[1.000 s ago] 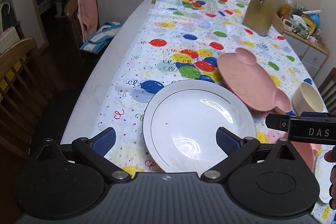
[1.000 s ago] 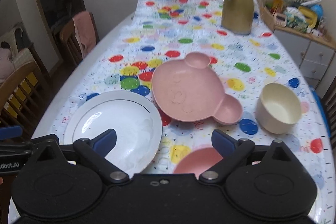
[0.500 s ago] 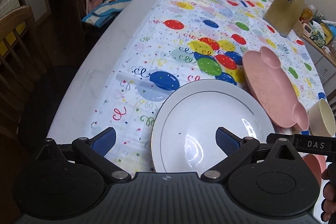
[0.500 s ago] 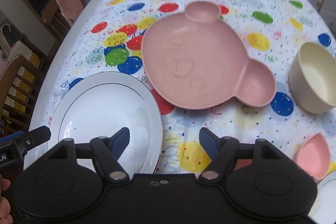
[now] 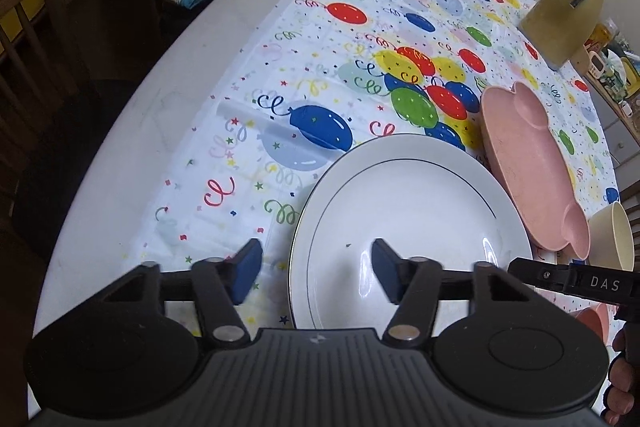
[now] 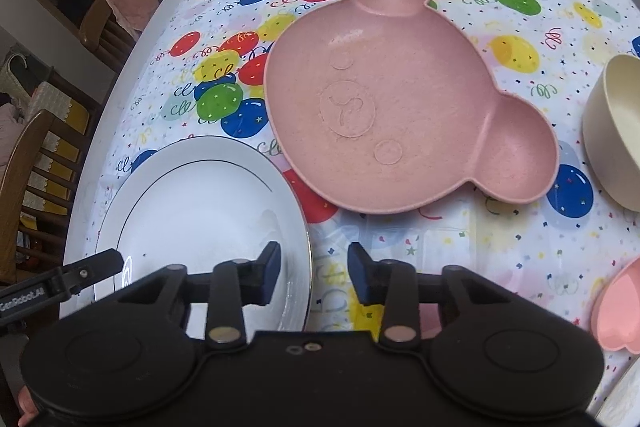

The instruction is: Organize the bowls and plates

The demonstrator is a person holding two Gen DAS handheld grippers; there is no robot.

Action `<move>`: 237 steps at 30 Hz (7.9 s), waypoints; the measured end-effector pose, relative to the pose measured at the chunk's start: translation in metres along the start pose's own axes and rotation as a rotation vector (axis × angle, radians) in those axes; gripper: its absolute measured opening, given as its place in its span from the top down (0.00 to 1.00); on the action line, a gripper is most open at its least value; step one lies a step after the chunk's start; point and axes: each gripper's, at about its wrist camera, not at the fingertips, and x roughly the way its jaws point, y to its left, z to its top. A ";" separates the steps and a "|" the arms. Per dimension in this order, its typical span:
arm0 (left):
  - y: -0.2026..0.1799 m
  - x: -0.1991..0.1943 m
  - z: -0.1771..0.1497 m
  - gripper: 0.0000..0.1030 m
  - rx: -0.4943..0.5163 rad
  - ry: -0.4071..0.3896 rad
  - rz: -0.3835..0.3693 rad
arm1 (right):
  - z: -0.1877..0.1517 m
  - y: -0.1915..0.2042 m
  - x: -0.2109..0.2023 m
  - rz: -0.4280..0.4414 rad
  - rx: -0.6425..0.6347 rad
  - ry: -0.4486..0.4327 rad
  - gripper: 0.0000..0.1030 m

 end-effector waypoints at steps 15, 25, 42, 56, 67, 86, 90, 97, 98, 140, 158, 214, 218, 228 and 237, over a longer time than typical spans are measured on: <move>0.010 0.001 0.000 0.81 -0.027 0.022 -0.021 | -0.003 -0.001 0.003 0.037 0.011 0.000 0.94; 0.026 -0.013 -0.018 0.81 -0.032 0.036 -0.069 | -0.015 0.004 -0.010 0.043 -0.004 -0.011 0.95; 0.050 -0.070 -0.100 0.81 0.009 0.083 -0.137 | -0.089 0.016 -0.063 0.078 -0.007 -0.018 0.97; 0.043 -0.105 -0.175 0.81 0.117 0.135 -0.172 | -0.202 -0.012 -0.097 0.111 0.096 -0.006 0.97; 0.039 -0.104 -0.196 0.81 0.167 0.158 -0.154 | -0.240 -0.024 -0.098 0.080 0.140 -0.001 0.96; 0.033 -0.133 -0.197 0.80 0.236 0.083 -0.156 | -0.248 -0.020 -0.117 0.034 0.149 -0.063 0.85; 0.029 -0.146 -0.199 0.80 0.272 0.055 -0.166 | -0.254 -0.011 -0.131 0.033 0.128 -0.099 0.82; 0.019 -0.172 -0.205 0.74 0.342 -0.001 -0.201 | -0.269 0.006 -0.160 0.017 0.097 -0.179 0.74; 0.017 -0.176 -0.206 0.73 0.353 -0.008 -0.209 | -0.271 0.009 -0.165 0.014 0.095 -0.190 0.73; -0.204 -0.165 -0.232 0.23 0.547 -0.142 -0.277 | -0.276 -0.095 -0.265 -0.173 0.072 -0.488 0.01; -0.312 -0.066 -0.244 0.23 0.481 -0.050 -0.104 | -0.195 -0.234 -0.209 -0.101 -0.067 -0.325 0.21; -0.269 -0.033 -0.244 0.85 0.245 0.117 -0.202 | -0.170 -0.284 -0.163 0.062 0.079 -0.113 0.91; -0.251 -0.045 -0.246 0.85 0.247 0.118 -0.209 | -0.180 -0.269 -0.168 0.060 0.086 -0.118 0.92; -0.196 -0.069 -0.244 0.85 0.237 0.106 -0.212 | -0.201 -0.217 -0.170 0.066 0.077 -0.117 0.92; -0.137 -0.090 -0.237 0.85 0.214 0.091 -0.204 | -0.213 -0.161 -0.164 0.070 0.055 -0.118 0.92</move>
